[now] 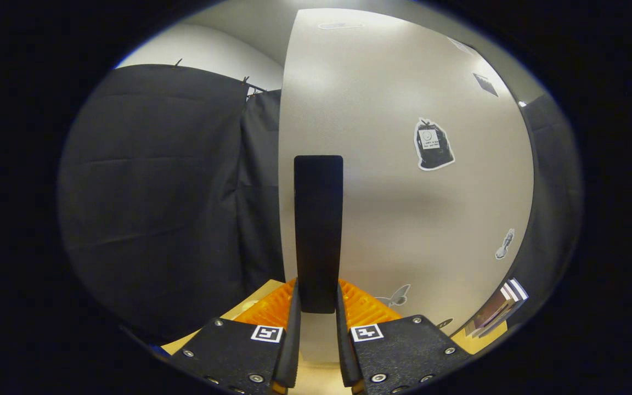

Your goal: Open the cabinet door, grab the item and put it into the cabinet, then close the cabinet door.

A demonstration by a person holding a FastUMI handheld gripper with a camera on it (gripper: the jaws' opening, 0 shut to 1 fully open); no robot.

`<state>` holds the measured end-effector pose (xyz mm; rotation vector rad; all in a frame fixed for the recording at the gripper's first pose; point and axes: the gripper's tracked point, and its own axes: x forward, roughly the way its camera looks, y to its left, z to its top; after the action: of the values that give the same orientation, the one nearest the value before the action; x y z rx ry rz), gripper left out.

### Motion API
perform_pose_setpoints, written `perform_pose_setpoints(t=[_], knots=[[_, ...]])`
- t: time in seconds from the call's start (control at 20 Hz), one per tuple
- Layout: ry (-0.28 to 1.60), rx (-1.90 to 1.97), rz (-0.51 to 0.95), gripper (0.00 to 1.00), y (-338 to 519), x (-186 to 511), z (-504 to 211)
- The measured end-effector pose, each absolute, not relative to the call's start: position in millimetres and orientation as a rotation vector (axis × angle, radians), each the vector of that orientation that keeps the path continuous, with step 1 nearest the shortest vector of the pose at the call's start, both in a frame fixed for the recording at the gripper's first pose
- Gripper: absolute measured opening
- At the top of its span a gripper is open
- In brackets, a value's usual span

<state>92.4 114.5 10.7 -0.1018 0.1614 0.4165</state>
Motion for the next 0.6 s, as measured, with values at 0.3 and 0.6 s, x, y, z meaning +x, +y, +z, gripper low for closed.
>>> perform_pose_setpoints(t=[0.3, 0.6], knots=[[0.174, -0.105, 0.526, 0.31, 108.5, 86.8, 10.1], [0.175, -0.103, 0.639, 0.31, 100.7, 78.3, 10.2]])
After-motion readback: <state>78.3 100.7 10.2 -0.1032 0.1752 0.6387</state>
